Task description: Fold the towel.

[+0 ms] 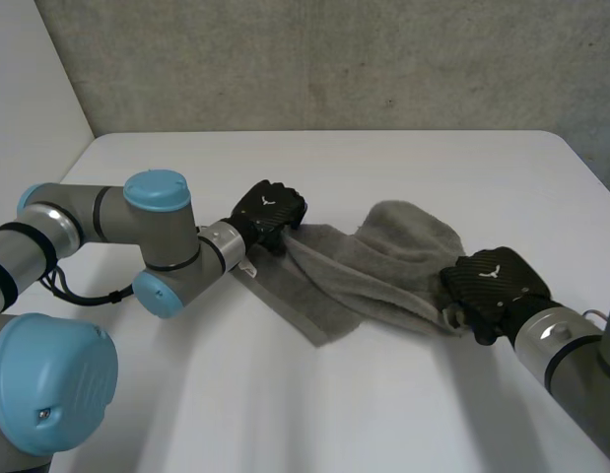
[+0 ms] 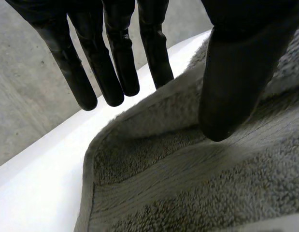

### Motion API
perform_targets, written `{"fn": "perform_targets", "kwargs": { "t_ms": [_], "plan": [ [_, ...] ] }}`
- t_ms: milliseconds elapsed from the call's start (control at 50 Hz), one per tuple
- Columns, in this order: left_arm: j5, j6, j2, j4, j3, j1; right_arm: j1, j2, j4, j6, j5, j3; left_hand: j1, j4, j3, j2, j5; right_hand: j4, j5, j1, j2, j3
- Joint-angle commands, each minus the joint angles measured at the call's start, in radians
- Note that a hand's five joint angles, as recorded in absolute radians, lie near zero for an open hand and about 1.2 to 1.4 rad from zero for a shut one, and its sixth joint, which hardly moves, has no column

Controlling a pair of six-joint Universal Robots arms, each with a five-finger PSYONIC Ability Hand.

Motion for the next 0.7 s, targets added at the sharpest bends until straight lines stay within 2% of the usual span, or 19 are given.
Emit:
{"fn": "perform_targets", "kwargs": {
  "t_ms": [20, 40, 60, 80, 220, 300, 320, 360, 400, 420, 460, 480, 520, 540, 560, 600, 620, 660, 700],
  "plan": [
    [-0.022, -0.002, -0.008, 0.002, 0.004, 0.000, -0.051, -0.013, -0.001, 0.005, -0.026, -0.012, 0.156, 0.149, 0.148, 0.146, 0.152, 0.053, 0.068, 0.076, 0.096, 0.062],
    [-0.022, -0.002, -0.008, 0.002, 0.004, 0.000, -0.052, -0.013, -0.002, 0.006, -0.029, -0.023, 0.157, 0.150, 0.149, 0.147, 0.153, 0.053, 0.068, 0.076, 0.096, 0.062],
    [-0.022, -0.002, -0.014, 0.002, 0.012, 0.000, -0.045, -0.013, -0.008, 0.012, -0.034, -0.041, 0.453, 0.447, 0.446, 0.444, 0.450, 0.053, 0.068, 0.076, 0.096, 0.062],
    [-0.022, -0.005, -0.019, 0.002, 0.020, 0.000, -0.045, -0.013, -0.008, 0.012, -0.034, -0.041, 0.651, 0.644, 0.643, 0.641, 0.647, 0.053, 0.068, 0.076, 0.096, 0.062],
    [-0.016, -0.015, -0.013, 0.010, 0.055, 0.000, -0.039, 0.001, -0.010, 0.059, -0.029, -0.172, 0.652, 0.646, 0.645, 0.643, 0.649, 0.053, 0.068, 0.076, 0.096, 0.062],
    [-0.016, -0.055, -0.001, 0.048, 0.087, -0.001, -0.039, 0.071, -0.013, 0.187, -0.034, -0.357, 0.652, 0.646, 0.645, 0.643, 0.649, 0.053, 0.068, 0.076, 0.096, 0.062],
    [-0.016, -0.092, 0.013, 0.080, 0.104, 0.000, -0.039, 0.071, -0.013, 0.187, -0.034, -0.357, 0.652, 0.646, 0.645, 0.643, 0.649, 0.053, 0.068, 0.076, 0.096, 0.062],
    [-0.019, -0.135, 0.030, 0.123, 0.123, 0.000, -0.033, 0.123, -0.031, 0.245, -0.034, -0.501, 0.652, 0.646, 0.645, 0.643, 0.649, 0.053, 0.068, 0.076, 0.096, 0.062],
    [-0.034, -0.216, 0.061, 0.239, 0.161, 0.006, -0.028, 0.145, -0.056, 0.263, -0.035, -0.563, 0.652, 0.646, 0.645, 0.643, 0.649, 0.053, 0.068, 0.076, 0.096, 0.062],
    [-0.035, -0.216, 0.061, 0.240, 0.161, 0.006, -0.022, 0.172, -0.095, 0.275, -0.035, -0.625, 0.652, 0.646, 0.645, 0.643, 0.649, 0.053, 0.068, 0.076, 0.096, 0.062],
    [-0.128, -0.268, 0.094, 0.371, 0.211, 0.021, -0.013, 0.205, -0.156, 0.286, -0.035, -0.689, 0.652, 0.646, 0.645, 0.643, 0.649, 0.053, 0.068, 0.076, 0.096, 0.062],
    [-0.128, -0.268, 0.094, 0.372, 0.211, 0.022, -0.005, 0.234, -0.219, 0.293, -0.035, -0.748, 0.652, 0.646, 0.645, 0.643, 0.649, 0.053, 0.068, 0.076, 0.096, 0.062],
    [-0.258, -0.285, 0.143, 0.471, 0.269, 0.047, 0.000, 0.254, -0.290, 0.299, -0.035, -0.797, 0.652, 0.646, 0.645, 0.643, 0.649, 0.053, 0.068, 0.076, 0.096, 0.062],
    [-0.259, -0.285, 0.144, 0.472, 0.270, 0.048, 0.003, 0.266, -0.368, 0.308, -0.035, -0.833, 0.652, 0.646, 0.645, 0.643, 0.649, 0.053, 0.068, 0.076, 0.096, 0.062],
    [-0.307, -0.288, 0.174, 0.499, 0.288, 0.064, 0.003, 0.266, -0.369, 0.309, -0.035, -0.833, 0.652, 0.646, 0.645, 0.643, 0.649, 0.053, 0.068, 0.076, 0.096, 0.062],
    [-0.338, -0.290, 0.214, 0.510, 0.288, 0.078, 0.003, 0.268, -0.543, 0.339, -0.044, -0.853, 0.652, 0.646, 0.645, 0.643, 0.649, 0.053, 0.068, 0.076, 0.096, 0.062],
    [-0.347, -0.291, 0.257, 0.510, 0.284, 0.086, 0.003, 0.268, -0.544, 0.339, -0.044, -0.853, 0.652, 0.646, 0.645, 0.643, 0.649, 0.053, 0.068, 0.076, 0.096, 0.062],
    [-0.348, -0.299, 0.294, 0.508, 0.273, 0.091, -0.003, 0.263, -0.722, 0.397, -0.105, -0.818, 0.652, 0.646, 0.645, 0.643, 0.649, 0.053, 0.068, 0.076, 0.096, 0.062],
    [-0.346, -0.313, 0.328, 0.507, 0.247, 0.095, -0.008, 0.259, -0.793, 0.437, -0.138, -0.787, 0.652, 0.646, 0.645, 0.643, 0.649, 0.053, 0.068, 0.076, 0.096, 0.062]
  ]
}}
